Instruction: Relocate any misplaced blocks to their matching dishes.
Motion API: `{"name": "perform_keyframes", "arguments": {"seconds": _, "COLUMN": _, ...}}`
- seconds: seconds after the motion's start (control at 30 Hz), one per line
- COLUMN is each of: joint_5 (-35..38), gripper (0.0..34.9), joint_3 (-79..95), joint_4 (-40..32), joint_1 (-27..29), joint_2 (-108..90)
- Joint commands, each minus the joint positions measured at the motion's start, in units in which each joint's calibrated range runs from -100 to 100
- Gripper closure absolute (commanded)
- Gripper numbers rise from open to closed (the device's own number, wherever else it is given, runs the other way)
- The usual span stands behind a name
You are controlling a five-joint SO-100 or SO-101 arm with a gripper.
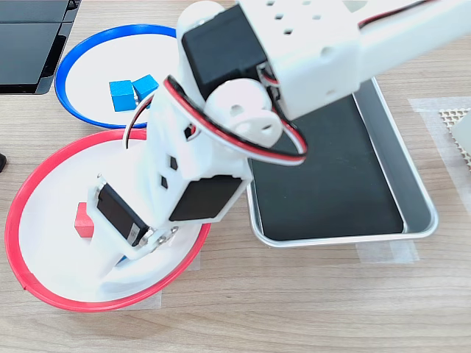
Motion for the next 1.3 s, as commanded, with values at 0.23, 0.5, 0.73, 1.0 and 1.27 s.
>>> {"name": "perform_keyframes", "arguments": {"seconds": 0.23, "joint_5": -2.5, "gripper": 19.2, "joint_3": -6.2, "joint_4": 4.0, "joint_1": 1.2, "joint_2": 1.7}}
{"name": "perform_keyframes", "arguments": {"seconds": 0.5, "joint_5": -3.2, "gripper": 19.2, "joint_3": -16.6, "joint_4": 9.4, "joint_1": 1.5, "joint_2": 5.8}}
{"name": "perform_keyframes", "arguments": {"seconds": 0.73, "joint_5": -3.4, "gripper": 19.1, "joint_3": -21.9, "joint_4": 13.3, "joint_1": 2.0, "joint_2": 8.2}}
{"name": "perform_keyframes", "arguments": {"seconds": 1.0, "joint_5": -3.5, "gripper": 19.5, "joint_3": -27.1, "joint_4": 15.6, "joint_1": 3.2, "joint_2": 11.7}}
{"name": "perform_keyframes", "arguments": {"seconds": 1.27, "joint_5": -4.2, "gripper": 22.1, "joint_3": -28.0, "joint_4": 16.4, "joint_1": 3.2, "joint_2": 12.7}}
